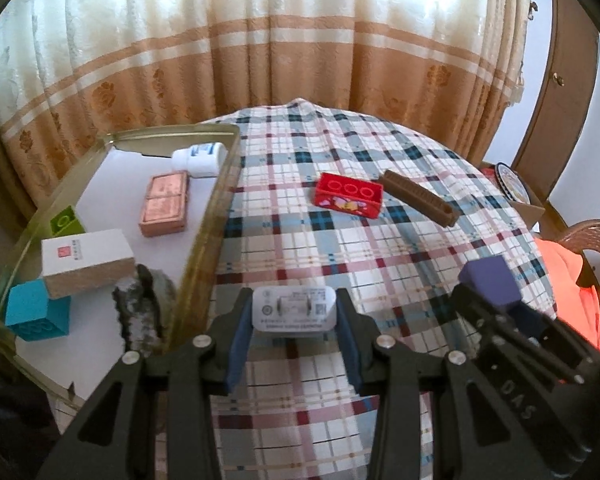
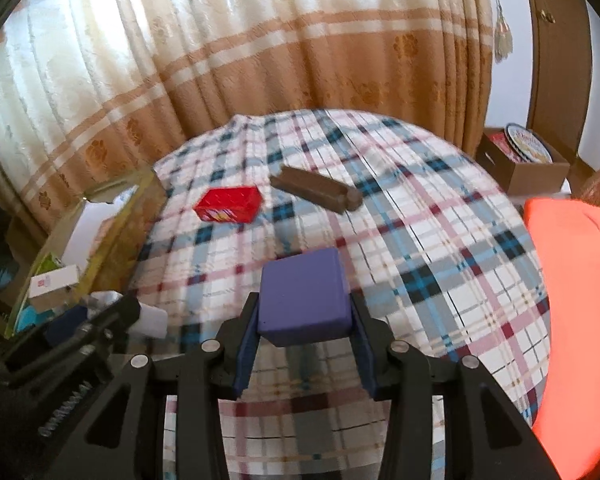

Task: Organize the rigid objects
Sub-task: 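Carry the white charger and purple cube toward the gold tray with both grippers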

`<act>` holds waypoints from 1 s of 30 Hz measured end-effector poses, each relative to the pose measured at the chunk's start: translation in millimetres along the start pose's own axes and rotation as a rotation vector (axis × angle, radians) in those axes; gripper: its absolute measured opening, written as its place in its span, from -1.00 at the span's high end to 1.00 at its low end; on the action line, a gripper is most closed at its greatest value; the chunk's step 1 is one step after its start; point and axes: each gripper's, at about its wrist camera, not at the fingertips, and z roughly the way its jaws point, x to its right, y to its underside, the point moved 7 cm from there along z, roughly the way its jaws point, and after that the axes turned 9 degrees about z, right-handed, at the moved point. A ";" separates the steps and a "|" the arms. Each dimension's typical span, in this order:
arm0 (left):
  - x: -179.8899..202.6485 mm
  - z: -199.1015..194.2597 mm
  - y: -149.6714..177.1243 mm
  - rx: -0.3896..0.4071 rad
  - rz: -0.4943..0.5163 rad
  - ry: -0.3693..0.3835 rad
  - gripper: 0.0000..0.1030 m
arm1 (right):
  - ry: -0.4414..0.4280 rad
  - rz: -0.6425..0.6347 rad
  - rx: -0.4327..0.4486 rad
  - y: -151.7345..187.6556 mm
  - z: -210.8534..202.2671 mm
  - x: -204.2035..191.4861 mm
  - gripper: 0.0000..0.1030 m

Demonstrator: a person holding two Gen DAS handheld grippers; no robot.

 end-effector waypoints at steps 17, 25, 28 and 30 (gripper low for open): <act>-38.9 -17.6 -9.6 0.055 -0.039 -0.018 0.23 | -0.080 -0.082 0.040 -7.5 -22.2 -54.3 0.12; -44.2 -24.7 -10.5 0.069 -0.052 0.016 0.24 | -0.107 -0.094 0.048 -15.3 -22.6 -76.6 0.12; -44.2 -27.4 -12.9 0.081 -0.055 0.021 0.24 | -0.107 -0.097 0.061 -17.3 -25.8 -78.2 0.12; -45.8 -29.2 -14.5 0.088 -0.061 0.036 0.24 | -0.112 -0.093 0.062 -18.9 -27.4 -78.6 0.12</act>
